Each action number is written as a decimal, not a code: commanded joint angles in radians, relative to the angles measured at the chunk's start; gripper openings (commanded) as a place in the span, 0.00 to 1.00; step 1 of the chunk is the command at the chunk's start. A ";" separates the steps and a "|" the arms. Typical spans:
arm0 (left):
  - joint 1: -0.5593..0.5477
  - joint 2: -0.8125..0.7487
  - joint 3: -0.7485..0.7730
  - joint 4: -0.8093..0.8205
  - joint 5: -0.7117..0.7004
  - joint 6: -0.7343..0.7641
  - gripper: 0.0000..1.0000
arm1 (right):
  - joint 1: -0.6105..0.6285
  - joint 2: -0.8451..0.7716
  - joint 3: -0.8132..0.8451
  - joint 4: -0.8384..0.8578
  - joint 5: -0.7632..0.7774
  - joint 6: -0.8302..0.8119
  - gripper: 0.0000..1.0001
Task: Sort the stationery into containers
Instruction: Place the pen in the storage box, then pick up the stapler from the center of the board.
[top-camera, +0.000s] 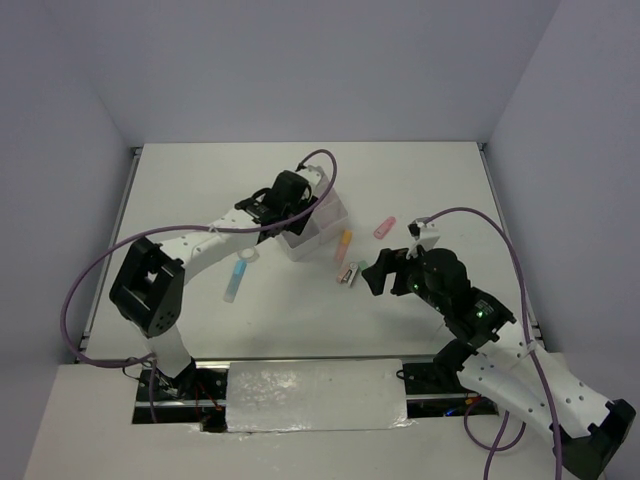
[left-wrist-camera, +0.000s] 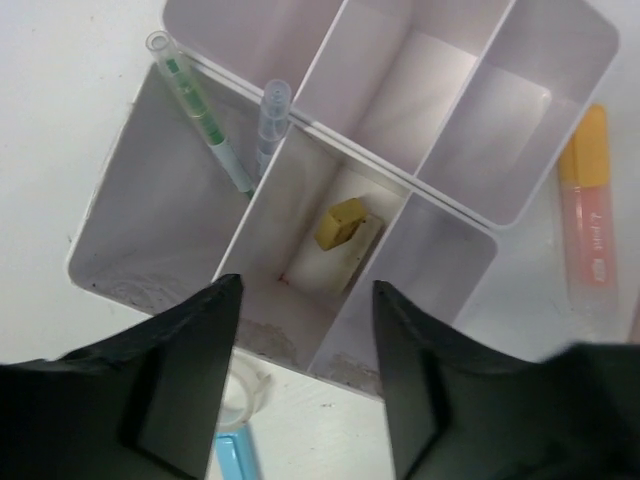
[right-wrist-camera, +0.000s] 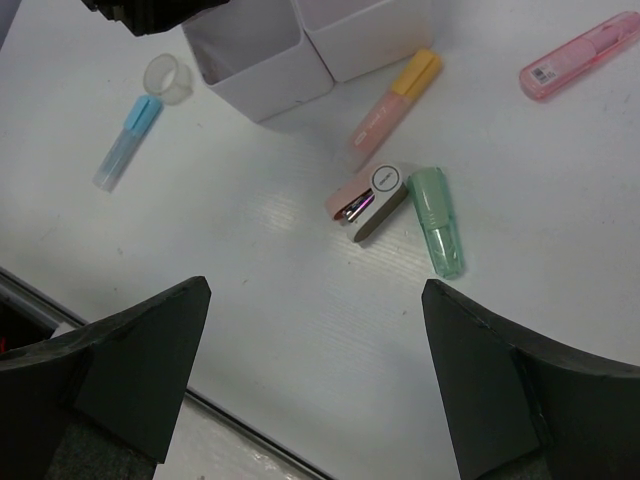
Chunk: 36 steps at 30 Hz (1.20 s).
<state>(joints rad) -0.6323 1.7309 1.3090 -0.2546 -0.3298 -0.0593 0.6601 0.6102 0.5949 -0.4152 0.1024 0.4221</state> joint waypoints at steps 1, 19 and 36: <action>-0.020 -0.094 0.036 0.023 0.066 -0.085 0.70 | -0.004 0.029 0.003 0.030 -0.018 0.009 0.94; -0.055 -0.770 -0.350 -0.393 0.217 -0.320 0.99 | 0.174 0.796 0.266 -0.005 0.330 0.383 0.90; -0.076 -0.852 -0.418 -0.334 0.258 -0.321 0.99 | 0.213 1.088 0.445 -0.108 0.480 0.521 0.67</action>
<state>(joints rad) -0.7059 0.8967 0.8711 -0.6140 -0.0933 -0.3943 0.8661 1.6970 1.0149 -0.4881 0.5148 0.8894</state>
